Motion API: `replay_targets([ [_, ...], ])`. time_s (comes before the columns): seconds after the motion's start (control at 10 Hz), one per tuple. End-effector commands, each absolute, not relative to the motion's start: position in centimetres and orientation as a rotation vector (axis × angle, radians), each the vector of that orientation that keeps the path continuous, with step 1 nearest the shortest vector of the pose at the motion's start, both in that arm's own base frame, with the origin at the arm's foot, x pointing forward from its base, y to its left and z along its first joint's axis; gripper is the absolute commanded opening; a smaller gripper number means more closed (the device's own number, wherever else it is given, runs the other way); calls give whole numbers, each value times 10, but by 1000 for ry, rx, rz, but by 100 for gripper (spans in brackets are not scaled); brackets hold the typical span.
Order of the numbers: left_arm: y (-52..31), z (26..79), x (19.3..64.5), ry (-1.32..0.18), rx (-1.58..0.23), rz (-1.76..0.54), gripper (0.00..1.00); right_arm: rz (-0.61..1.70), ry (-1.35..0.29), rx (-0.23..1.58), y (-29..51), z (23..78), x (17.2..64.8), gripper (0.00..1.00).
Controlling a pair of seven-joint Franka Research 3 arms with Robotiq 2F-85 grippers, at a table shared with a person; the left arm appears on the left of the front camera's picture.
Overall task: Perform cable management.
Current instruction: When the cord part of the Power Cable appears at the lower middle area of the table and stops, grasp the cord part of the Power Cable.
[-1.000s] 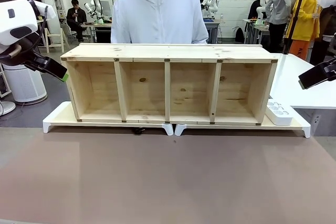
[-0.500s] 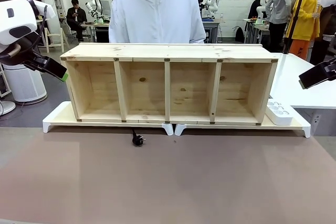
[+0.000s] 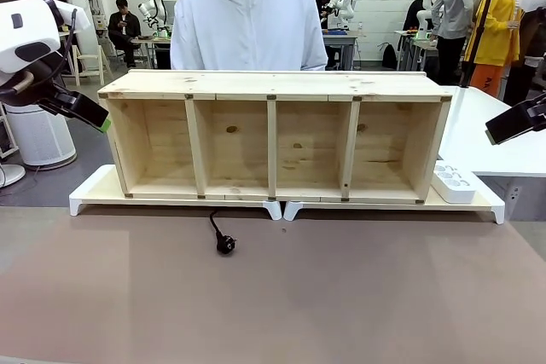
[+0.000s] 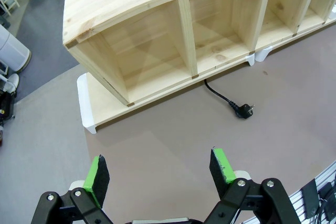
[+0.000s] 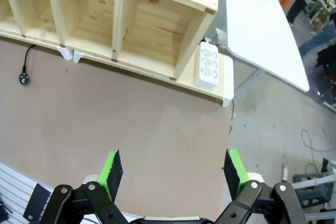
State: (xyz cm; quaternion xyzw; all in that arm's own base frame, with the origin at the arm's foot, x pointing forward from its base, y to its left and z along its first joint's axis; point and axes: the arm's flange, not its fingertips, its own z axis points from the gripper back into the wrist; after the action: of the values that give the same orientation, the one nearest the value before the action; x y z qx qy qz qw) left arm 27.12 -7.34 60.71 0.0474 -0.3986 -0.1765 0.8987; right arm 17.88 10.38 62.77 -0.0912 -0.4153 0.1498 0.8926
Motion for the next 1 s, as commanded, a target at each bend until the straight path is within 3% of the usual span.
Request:
replay_targets([
  [0.0, -73, 608, 273, -834, 105, -371, 100, 304, -866, -190, 103, 629, 178, 100],
  [0.9, -73, 608, 273, -834, 105, -371, 100, 304, -866, -190, 103, 629, 178, 100],
])
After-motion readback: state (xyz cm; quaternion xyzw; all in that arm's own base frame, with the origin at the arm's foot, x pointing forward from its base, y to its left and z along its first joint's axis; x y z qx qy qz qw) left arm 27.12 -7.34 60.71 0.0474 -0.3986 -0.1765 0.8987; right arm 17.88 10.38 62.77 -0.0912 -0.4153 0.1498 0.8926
